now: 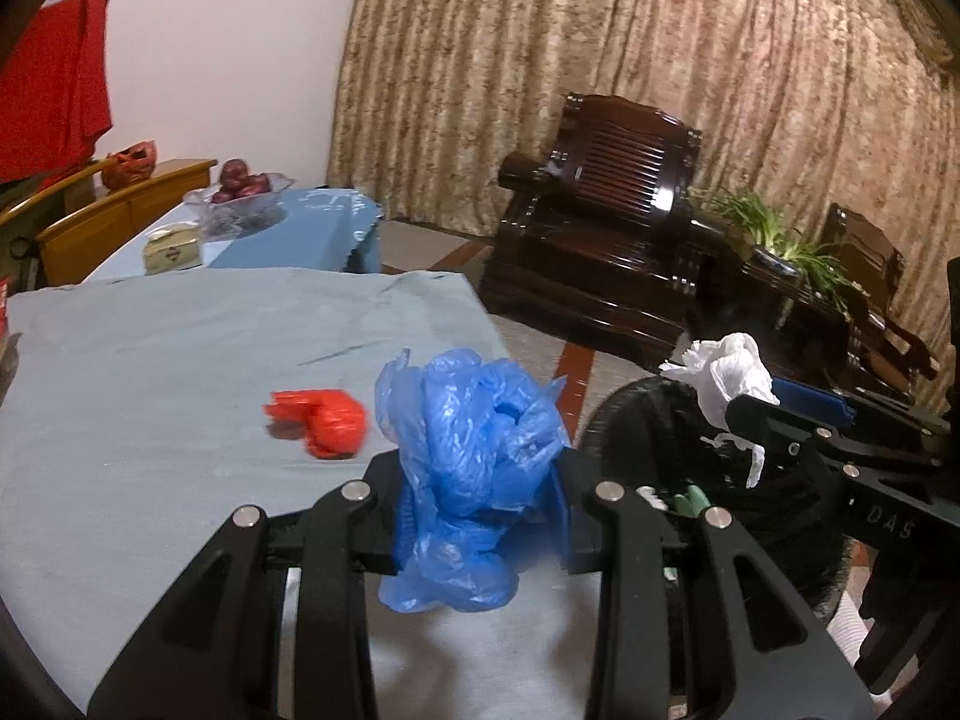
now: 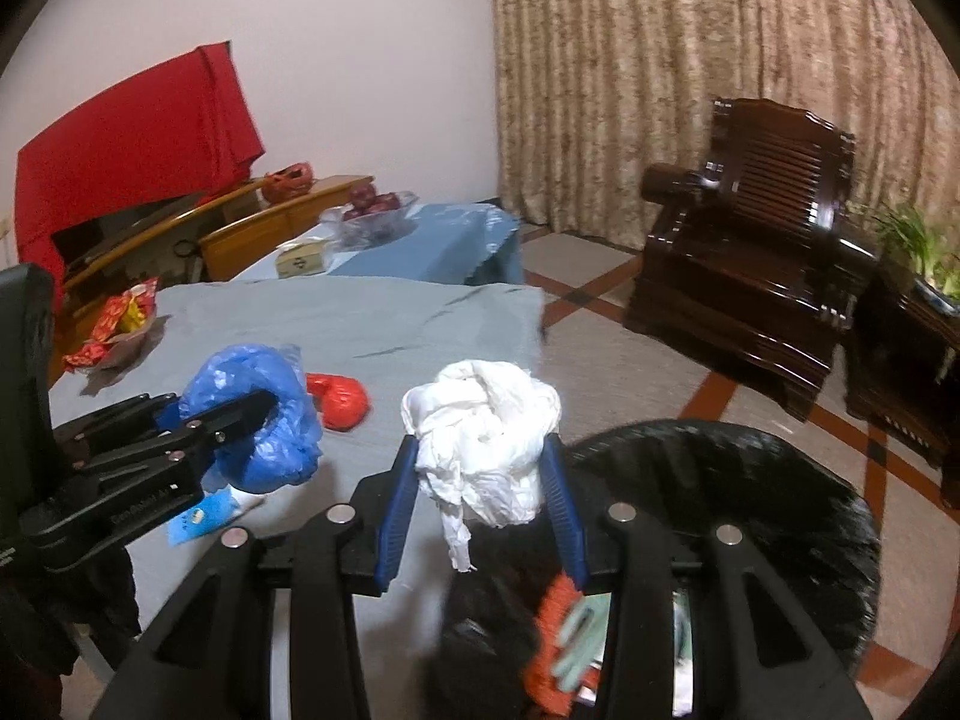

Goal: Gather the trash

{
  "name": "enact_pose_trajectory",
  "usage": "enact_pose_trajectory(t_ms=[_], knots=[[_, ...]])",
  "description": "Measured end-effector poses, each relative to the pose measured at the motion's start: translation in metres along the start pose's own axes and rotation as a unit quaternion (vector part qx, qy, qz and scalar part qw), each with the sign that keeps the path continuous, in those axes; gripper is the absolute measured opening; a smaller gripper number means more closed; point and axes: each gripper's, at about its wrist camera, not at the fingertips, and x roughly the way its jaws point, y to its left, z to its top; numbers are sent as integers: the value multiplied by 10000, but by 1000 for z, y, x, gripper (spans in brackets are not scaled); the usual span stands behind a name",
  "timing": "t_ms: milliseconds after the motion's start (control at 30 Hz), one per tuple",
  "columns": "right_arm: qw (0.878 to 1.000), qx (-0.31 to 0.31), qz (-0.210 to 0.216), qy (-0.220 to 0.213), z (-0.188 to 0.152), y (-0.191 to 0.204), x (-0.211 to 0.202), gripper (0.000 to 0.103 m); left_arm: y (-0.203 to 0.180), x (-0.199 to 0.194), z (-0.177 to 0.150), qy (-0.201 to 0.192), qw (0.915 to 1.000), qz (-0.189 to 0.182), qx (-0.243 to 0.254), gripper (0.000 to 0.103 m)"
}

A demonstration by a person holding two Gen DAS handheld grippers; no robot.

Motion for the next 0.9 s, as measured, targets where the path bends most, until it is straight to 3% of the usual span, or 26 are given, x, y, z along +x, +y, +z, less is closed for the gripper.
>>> enact_pose_trajectory(t_ms=[467,900], knots=[[9966,499,-650,-118,-23,-81,-48,41,-87,19,-3,55,9979,-417,484,33],[9917,640,-1119,-1,-39,-120,-59,41,-134,33,-12,118,9943,-774,721,33]])
